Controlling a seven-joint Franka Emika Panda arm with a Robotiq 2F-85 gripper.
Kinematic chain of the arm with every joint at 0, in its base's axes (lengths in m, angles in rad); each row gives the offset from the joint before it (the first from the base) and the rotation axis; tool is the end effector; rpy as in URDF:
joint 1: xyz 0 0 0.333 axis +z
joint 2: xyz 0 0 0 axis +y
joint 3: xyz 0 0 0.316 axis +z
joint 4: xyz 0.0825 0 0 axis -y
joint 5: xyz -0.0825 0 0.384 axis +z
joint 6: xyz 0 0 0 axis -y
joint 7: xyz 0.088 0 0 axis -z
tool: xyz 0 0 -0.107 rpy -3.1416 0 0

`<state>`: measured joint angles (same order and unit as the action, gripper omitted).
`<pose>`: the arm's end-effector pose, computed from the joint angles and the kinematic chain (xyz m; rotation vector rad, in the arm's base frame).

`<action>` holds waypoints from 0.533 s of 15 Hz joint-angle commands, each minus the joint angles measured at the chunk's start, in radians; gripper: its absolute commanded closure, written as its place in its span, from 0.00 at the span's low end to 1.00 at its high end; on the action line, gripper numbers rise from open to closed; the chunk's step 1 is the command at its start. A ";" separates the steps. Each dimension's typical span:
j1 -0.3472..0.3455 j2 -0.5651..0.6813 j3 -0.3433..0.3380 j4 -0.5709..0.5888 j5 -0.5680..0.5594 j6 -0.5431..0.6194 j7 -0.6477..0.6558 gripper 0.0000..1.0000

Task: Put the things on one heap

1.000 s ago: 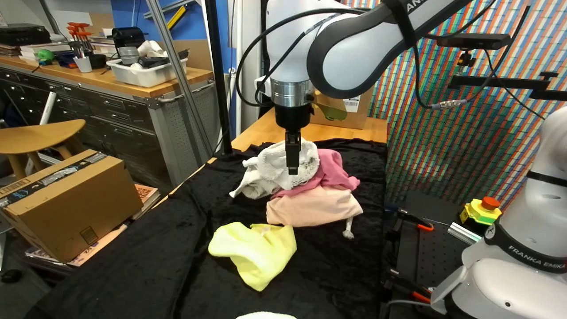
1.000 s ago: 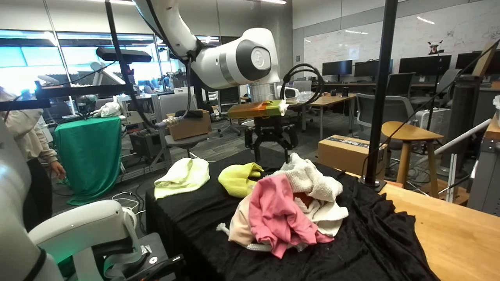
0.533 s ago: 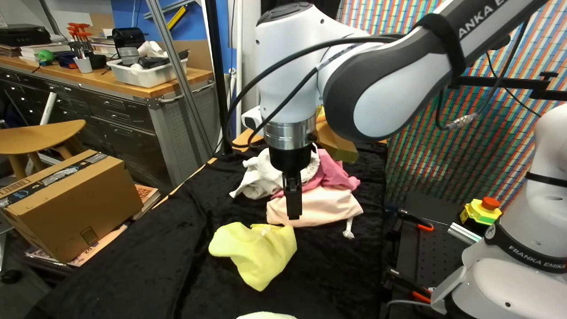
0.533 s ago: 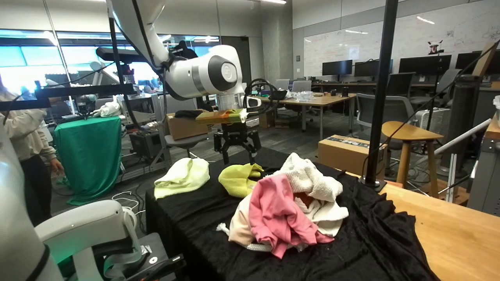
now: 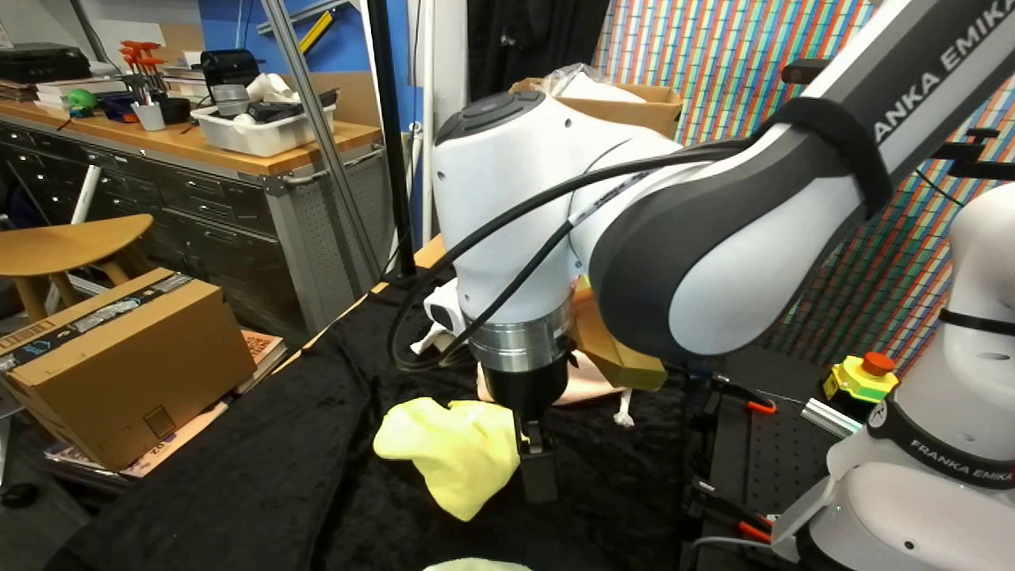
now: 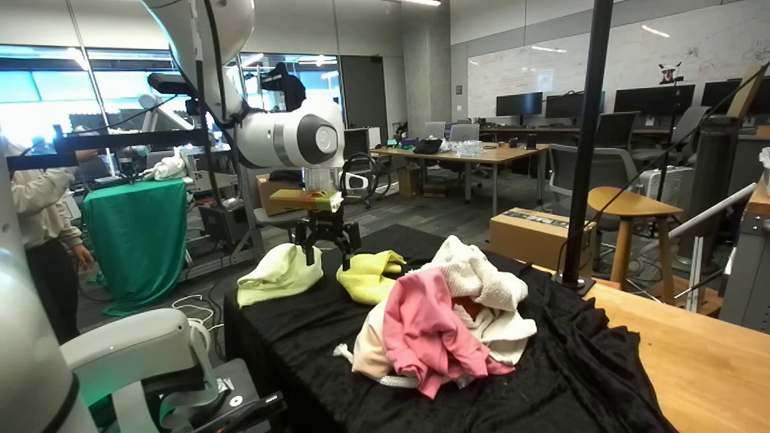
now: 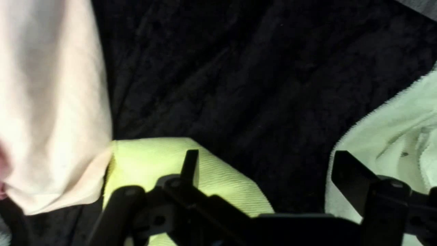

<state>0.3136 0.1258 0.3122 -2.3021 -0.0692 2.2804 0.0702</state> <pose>0.4114 0.2962 0.2842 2.9378 0.9165 -0.1979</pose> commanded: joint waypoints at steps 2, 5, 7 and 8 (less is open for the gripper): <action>0.023 0.053 0.025 0.031 0.111 0.019 0.016 0.00; 0.030 0.078 0.036 0.055 0.177 0.007 0.022 0.00; 0.033 0.096 0.043 0.068 0.222 0.016 0.021 0.00; 0.033 0.104 0.046 0.075 0.243 0.018 0.017 0.00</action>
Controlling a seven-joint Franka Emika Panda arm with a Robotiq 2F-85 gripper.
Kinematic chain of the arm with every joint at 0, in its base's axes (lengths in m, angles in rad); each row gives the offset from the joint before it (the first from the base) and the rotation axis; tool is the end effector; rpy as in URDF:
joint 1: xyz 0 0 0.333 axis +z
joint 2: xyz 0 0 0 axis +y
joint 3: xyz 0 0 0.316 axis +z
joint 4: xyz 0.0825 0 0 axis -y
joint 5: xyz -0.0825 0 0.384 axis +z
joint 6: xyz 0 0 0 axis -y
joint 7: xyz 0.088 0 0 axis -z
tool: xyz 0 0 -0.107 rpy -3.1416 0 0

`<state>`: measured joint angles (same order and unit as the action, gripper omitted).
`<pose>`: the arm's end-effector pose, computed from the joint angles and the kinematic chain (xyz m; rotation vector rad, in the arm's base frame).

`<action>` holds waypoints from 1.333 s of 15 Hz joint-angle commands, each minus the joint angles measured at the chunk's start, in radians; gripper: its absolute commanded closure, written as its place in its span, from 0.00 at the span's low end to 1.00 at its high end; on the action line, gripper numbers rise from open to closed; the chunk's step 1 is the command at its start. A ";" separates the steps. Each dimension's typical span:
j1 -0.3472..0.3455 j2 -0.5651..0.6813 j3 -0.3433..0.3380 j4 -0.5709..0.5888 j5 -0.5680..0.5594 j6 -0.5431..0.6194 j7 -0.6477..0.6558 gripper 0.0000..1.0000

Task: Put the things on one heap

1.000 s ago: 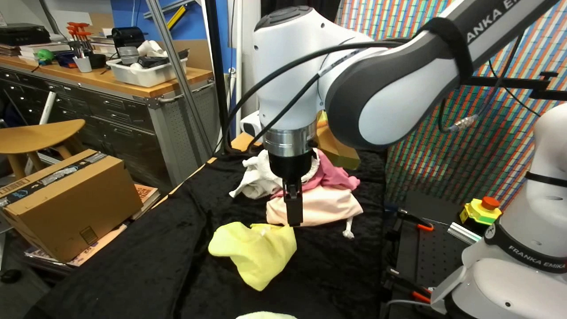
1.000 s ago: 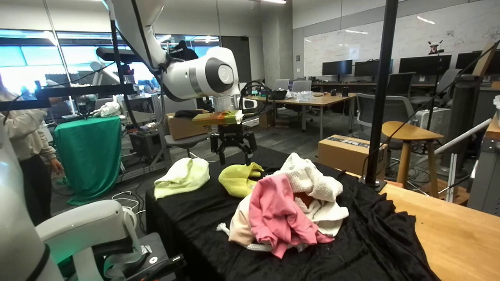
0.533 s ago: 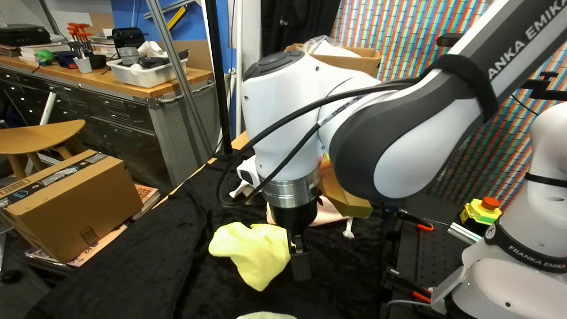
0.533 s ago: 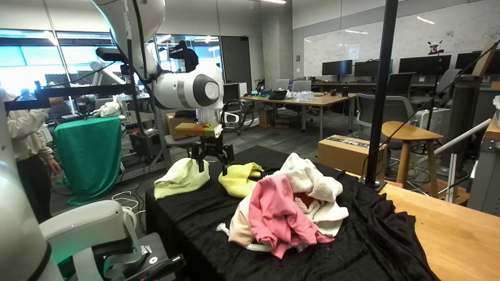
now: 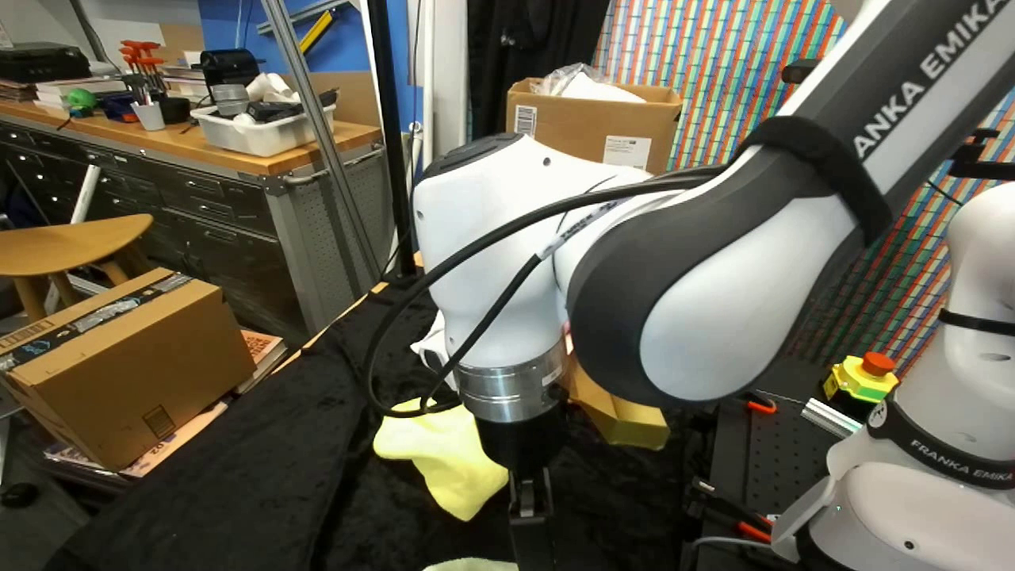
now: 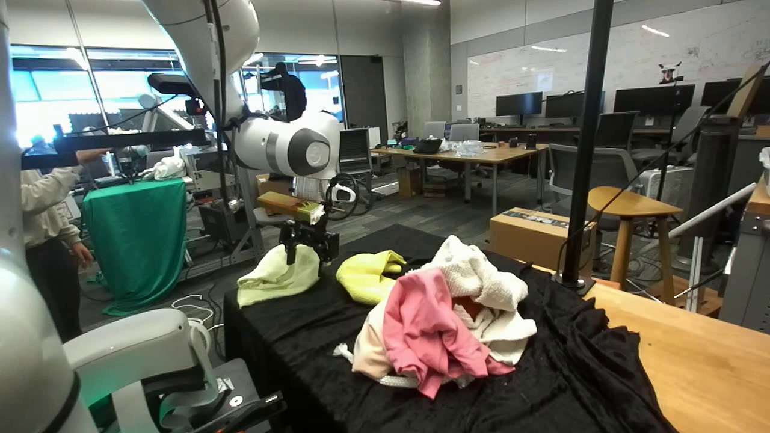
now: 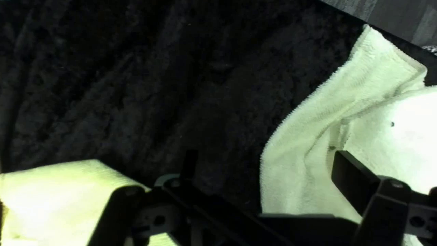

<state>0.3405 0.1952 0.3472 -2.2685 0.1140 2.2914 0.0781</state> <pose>0.3967 0.3309 0.2654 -2.9461 -0.7941 0.3150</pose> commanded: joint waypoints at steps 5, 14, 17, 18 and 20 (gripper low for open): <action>-0.002 0.079 0.039 0.070 0.209 0.034 -0.034 0.00; 0.016 0.153 0.060 0.114 0.323 0.061 -0.028 0.00; 0.033 0.188 0.058 0.122 0.305 0.093 -0.011 0.00; 0.037 0.195 0.057 0.124 0.301 0.100 -0.005 0.00; 0.046 0.216 0.056 0.136 0.296 0.112 0.007 0.00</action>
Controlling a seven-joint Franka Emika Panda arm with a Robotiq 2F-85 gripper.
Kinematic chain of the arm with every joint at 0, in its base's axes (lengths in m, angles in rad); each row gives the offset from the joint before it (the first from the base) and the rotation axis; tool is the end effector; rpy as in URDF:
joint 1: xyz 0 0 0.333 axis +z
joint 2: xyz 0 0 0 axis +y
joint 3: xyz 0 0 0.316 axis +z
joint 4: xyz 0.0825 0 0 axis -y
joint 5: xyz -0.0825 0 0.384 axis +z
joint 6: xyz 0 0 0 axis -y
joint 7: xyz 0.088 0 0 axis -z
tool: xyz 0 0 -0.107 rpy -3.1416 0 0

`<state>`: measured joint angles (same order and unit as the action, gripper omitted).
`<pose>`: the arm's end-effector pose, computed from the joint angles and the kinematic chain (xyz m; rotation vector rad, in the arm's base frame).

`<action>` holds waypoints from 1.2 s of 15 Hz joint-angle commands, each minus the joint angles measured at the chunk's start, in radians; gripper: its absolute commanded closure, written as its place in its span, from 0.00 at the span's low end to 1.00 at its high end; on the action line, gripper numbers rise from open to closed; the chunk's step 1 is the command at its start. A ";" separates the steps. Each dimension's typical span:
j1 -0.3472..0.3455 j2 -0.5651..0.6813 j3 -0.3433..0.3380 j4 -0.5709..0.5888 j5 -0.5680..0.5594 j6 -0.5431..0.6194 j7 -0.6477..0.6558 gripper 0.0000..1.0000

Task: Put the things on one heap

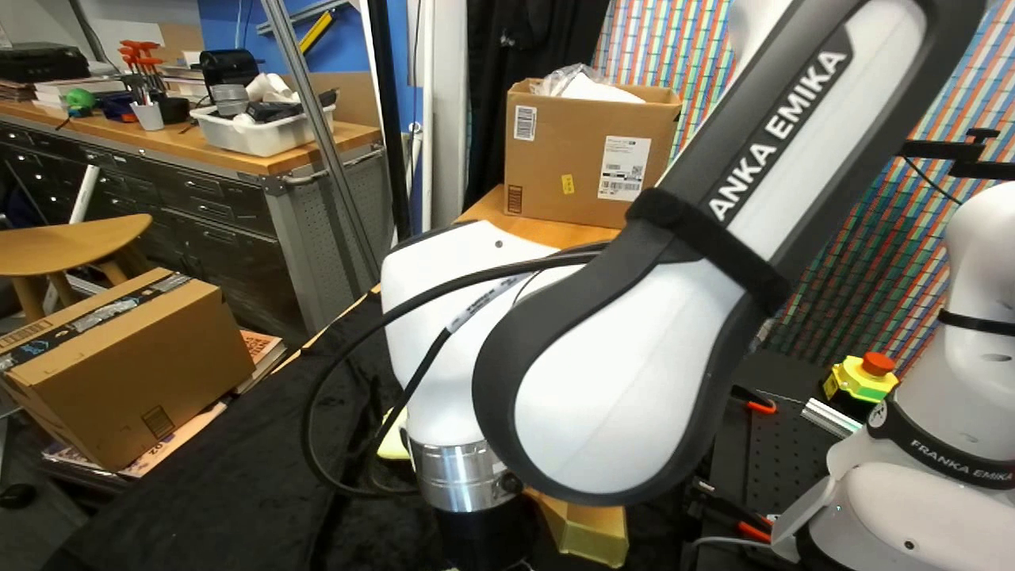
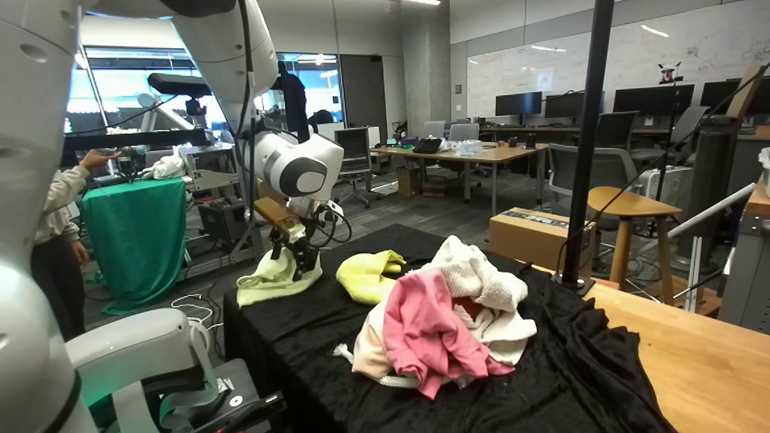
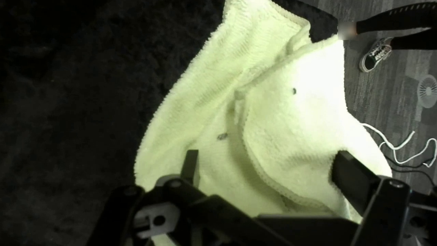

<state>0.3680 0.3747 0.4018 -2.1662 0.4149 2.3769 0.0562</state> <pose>0.3915 0.3880 0.2241 -2.7476 -0.5199 0.4309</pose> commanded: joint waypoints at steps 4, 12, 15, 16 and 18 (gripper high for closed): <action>0.041 0.061 0.000 0.063 -0.019 0.029 0.061 0.00; 0.060 0.085 -0.004 0.099 -0.039 0.009 0.090 0.42; 0.058 0.080 -0.006 0.104 -0.041 -0.006 0.093 0.64; 0.053 0.081 -0.005 0.110 -0.041 -0.027 0.086 0.73; 0.043 0.074 -0.003 0.117 -0.037 -0.066 0.073 0.88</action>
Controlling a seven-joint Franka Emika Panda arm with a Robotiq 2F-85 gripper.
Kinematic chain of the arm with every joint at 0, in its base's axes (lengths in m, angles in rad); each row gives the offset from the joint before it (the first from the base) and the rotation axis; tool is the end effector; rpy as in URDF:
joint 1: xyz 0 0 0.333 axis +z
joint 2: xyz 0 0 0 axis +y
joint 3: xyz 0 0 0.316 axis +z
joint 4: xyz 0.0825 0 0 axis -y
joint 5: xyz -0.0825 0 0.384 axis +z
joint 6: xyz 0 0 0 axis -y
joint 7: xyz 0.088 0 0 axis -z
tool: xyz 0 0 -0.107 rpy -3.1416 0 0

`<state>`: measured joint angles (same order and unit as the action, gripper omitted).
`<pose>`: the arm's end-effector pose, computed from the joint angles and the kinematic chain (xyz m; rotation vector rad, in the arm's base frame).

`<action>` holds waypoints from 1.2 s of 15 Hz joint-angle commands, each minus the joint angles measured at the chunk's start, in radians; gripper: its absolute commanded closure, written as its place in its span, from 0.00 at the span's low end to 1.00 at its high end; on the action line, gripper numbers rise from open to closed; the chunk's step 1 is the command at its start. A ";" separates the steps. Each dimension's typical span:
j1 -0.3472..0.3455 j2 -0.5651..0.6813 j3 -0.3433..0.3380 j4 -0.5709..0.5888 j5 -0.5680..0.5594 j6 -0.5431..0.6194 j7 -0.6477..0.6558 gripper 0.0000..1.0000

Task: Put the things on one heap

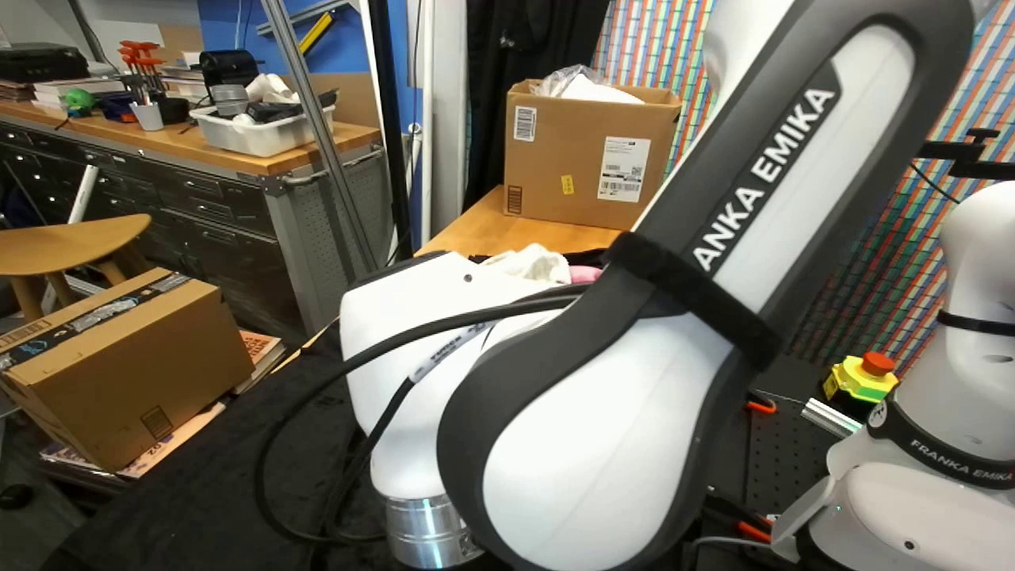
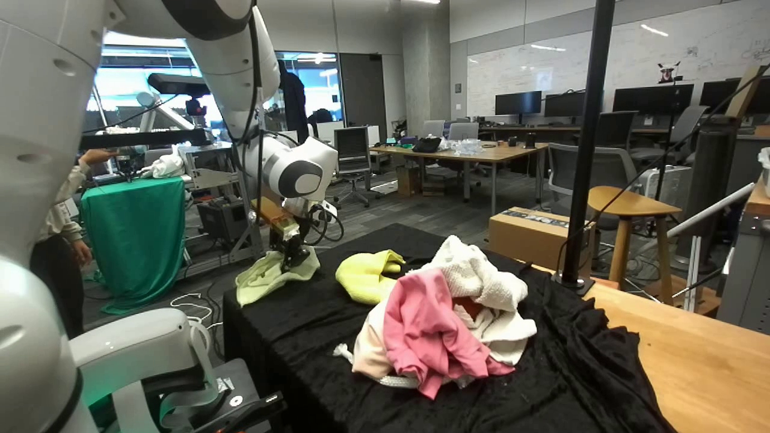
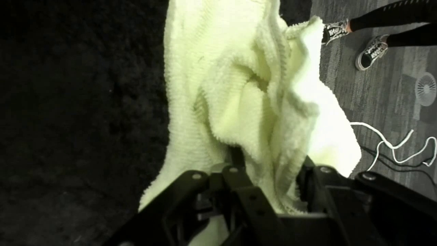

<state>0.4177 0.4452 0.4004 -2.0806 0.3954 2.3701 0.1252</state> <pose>0.3906 0.4223 0.2183 -2.7453 -0.5027 0.4521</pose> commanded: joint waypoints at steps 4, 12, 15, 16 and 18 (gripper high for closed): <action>-0.032 -0.017 -0.001 0.055 -0.013 -0.175 -0.032 0.95; -0.071 -0.128 -0.042 0.081 -0.086 -0.384 -0.082 0.95; -0.084 -0.188 -0.068 0.080 -0.144 -0.416 -0.096 0.95; -0.089 -0.208 -0.079 0.078 -0.173 -0.418 -0.098 0.95; -0.100 -0.249 -0.103 0.069 -0.236 -0.404 -0.108 0.95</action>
<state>0.3334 0.2710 0.3236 -1.9967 0.2254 1.9814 0.0429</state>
